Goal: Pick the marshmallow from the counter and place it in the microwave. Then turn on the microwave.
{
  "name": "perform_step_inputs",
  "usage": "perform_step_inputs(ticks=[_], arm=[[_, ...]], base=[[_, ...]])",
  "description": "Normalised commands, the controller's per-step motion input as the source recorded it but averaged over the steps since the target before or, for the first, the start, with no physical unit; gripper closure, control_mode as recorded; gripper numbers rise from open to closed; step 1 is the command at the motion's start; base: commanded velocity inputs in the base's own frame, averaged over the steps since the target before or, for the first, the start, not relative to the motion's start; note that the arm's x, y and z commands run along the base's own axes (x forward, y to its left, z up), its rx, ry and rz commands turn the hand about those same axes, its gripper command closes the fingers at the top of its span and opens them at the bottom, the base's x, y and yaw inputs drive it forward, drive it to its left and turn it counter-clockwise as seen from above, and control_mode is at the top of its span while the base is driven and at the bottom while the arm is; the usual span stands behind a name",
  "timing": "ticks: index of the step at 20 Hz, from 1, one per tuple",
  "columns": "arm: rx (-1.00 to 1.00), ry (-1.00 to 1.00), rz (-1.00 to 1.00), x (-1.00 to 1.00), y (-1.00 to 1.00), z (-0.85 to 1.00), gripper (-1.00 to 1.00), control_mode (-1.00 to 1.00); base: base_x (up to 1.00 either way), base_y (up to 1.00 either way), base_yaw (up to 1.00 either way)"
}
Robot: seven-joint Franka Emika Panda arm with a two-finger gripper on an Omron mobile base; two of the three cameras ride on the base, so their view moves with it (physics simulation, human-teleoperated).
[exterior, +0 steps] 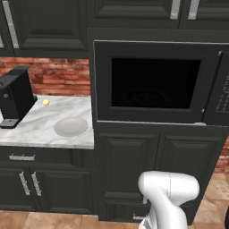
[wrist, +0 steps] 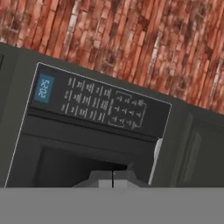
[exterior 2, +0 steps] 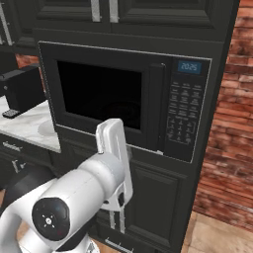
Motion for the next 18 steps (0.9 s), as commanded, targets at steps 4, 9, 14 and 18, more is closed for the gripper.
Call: perform_step_inputs(ticks=[4,9,14,18], arm=[[0.11,-0.04,-0.05,0.0,-0.14,-0.01,1.0,-1.0],[0.1,-0.03,-0.05,0.01,-0.12,-0.04,1.0,-1.0],[0.08,-0.05,-0.04,0.0,-0.08,-0.04,1.0,-1.0],[0.08,-0.06,-0.02,0.03,-0.02,-0.04,1.0,-1.0]], base=[[0.0,0.0,0.0],[0.0,0.0,0.0],[0.0,0.0,0.0],[0.0,0.0,0.0]])
